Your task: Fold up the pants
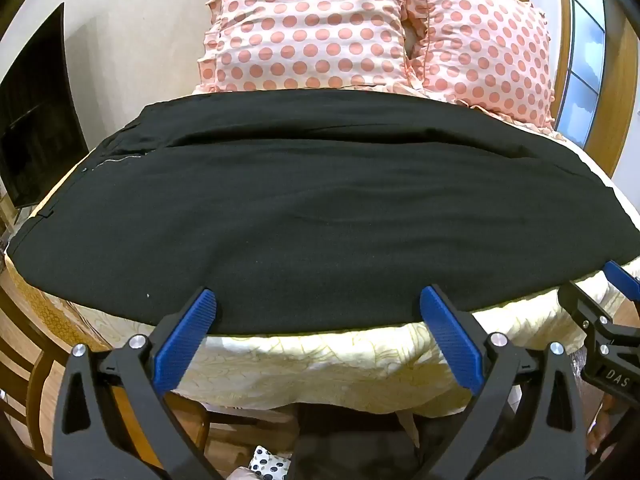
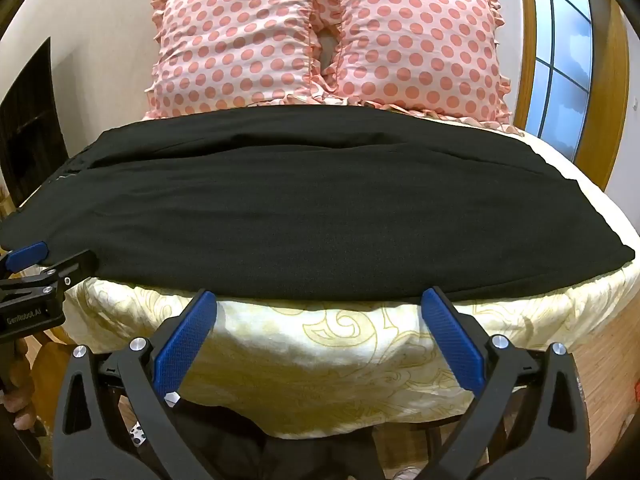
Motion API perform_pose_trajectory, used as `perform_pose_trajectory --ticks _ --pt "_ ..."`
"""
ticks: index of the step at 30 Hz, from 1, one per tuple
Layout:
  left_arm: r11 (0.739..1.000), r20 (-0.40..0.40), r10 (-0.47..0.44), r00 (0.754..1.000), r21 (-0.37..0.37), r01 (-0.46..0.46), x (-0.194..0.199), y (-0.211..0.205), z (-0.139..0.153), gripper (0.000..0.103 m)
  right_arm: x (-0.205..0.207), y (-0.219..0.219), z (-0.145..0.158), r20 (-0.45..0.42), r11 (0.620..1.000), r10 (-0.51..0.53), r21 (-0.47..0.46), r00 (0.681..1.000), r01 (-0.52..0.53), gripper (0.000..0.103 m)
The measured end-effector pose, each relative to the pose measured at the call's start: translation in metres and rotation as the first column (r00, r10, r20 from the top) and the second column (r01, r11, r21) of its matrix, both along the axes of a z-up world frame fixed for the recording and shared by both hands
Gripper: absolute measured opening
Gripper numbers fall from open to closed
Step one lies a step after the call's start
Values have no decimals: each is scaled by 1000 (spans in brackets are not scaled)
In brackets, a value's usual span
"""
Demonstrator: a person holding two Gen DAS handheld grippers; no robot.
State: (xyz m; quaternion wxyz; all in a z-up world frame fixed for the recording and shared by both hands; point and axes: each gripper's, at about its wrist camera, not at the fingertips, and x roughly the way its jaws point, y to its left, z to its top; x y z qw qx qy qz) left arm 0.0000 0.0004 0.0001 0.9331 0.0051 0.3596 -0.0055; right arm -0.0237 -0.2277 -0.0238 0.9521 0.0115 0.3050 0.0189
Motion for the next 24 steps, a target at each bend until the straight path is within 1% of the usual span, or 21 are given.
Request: perform_pose_trajectory --ticks 1,10,24 --pt "1000 0 0 1000 9 0 0 0 0 101 0 0 0 3 1000 0 7 1000 0 102" --pt "1000 18 0 1000 10 -1 -1 0 -1 101 0 -1 -2 3 1000 0 9 1000 0 102" --pt "1000 23 2 1000 7 -2 -2 -2 -1 101 -1 0 -1 7 1000 0 9 1000 0 102"
